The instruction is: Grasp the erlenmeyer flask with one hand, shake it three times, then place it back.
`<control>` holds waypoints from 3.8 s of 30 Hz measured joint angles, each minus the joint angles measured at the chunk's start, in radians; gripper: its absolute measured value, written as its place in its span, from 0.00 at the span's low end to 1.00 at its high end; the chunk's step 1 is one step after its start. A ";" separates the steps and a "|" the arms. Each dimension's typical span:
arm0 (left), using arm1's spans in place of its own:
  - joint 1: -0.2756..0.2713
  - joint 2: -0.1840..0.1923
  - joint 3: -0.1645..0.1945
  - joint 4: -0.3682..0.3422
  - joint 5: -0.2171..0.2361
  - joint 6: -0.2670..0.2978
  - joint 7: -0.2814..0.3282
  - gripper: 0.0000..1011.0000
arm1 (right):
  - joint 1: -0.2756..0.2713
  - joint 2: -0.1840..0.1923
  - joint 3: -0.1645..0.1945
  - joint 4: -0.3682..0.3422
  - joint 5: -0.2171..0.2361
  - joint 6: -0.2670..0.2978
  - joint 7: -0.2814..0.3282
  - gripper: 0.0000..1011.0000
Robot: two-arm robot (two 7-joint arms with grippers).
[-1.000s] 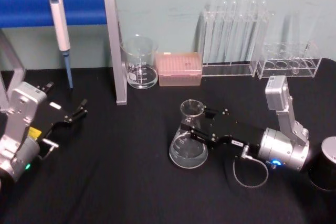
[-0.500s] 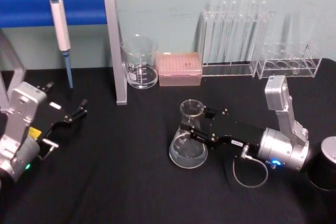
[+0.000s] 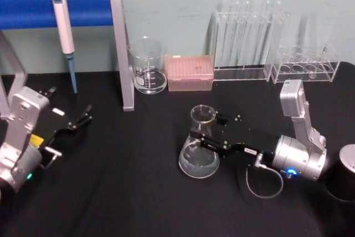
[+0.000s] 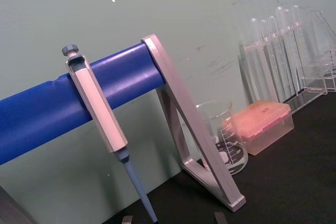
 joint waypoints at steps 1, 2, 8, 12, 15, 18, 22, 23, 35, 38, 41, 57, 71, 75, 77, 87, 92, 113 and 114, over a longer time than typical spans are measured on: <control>0.000 0.000 0.000 0.000 0.000 0.000 0.000 0.99 | 0.000 0.000 0.000 0.000 0.000 0.000 0.000 0.52; 0.000 0.000 0.000 0.000 0.000 0.000 0.000 0.99 | 0.000 0.000 0.000 0.000 0.000 0.000 0.000 0.59; 0.000 0.000 0.000 0.000 0.000 0.000 0.000 0.99 | 0.000 0.000 0.000 0.000 0.000 0.000 0.000 0.78; 0.000 0.000 0.000 0.000 0.000 0.000 0.000 0.99 | 0.000 0.000 0.000 0.000 0.000 0.000 0.000 0.85; 0.000 0.000 0.000 0.000 0.000 0.000 0.000 0.99 | 0.000 0.000 0.000 0.000 0.000 0.000 0.000 0.96; 0.000 0.000 0.000 0.000 0.000 0.000 0.000 0.99 | 0.000 0.000 0.000 0.000 0.000 0.000 0.000 0.99; 0.000 0.000 0.000 0.000 0.000 0.000 0.000 0.99 | 0.000 0.000 0.000 0.000 0.000 0.000 0.000 0.99; 0.000 0.000 0.000 0.000 0.000 0.000 0.000 0.99 | 0.000 0.000 0.000 0.000 0.000 0.000 0.000 0.99; 0.000 0.000 0.000 0.000 0.000 0.000 0.000 0.99 | 0.000 0.000 0.000 0.000 0.000 0.000 0.000 0.99; 0.000 0.000 0.000 0.000 0.000 0.000 0.000 0.99 | 0.000 0.000 0.000 0.000 0.000 0.000 0.000 0.99; 0.000 0.000 0.000 0.000 0.000 0.000 0.000 0.99 | 0.000 0.000 0.000 0.000 0.000 0.000 0.000 0.99; 0.000 0.000 0.000 0.000 0.000 0.000 0.000 0.99 | -0.016 0.035 -0.005 -0.032 -0.013 0.025 -0.002 0.99; 0.000 0.000 0.000 0.000 0.000 0.000 0.000 0.99 | -0.079 0.138 0.022 -0.135 -0.003 0.088 -0.024 0.99; 0.000 0.000 0.000 0.000 0.000 0.000 0.000 0.99 | -0.094 0.183 0.037 -0.162 -0.010 0.118 -0.048 0.99; 0.000 0.000 0.000 0.000 0.000 0.000 0.000 0.99 | -0.097 0.192 0.046 -0.166 -0.016 0.124 -0.067 0.99; 0.000 0.000 0.000 0.000 0.000 0.000 0.000 0.99 | -0.106 0.135 0.126 -0.179 -0.129 0.057 -0.319 0.99; 0.000 0.000 0.000 0.000 0.000 0.000 0.000 0.99 | -0.104 0.065 0.151 -0.170 -0.167 0.040 -0.439 0.99; 0.000 0.000 0.000 0.000 0.000 0.000 0.000 0.99 | -0.110 -0.091 0.209 -0.047 -0.186 0.090 -0.578 0.99; 0.000 0.000 0.000 0.000 0.000 0.000 0.000 0.99 | -0.110 -0.093 0.211 -0.041 -0.188 0.096 -0.576 0.99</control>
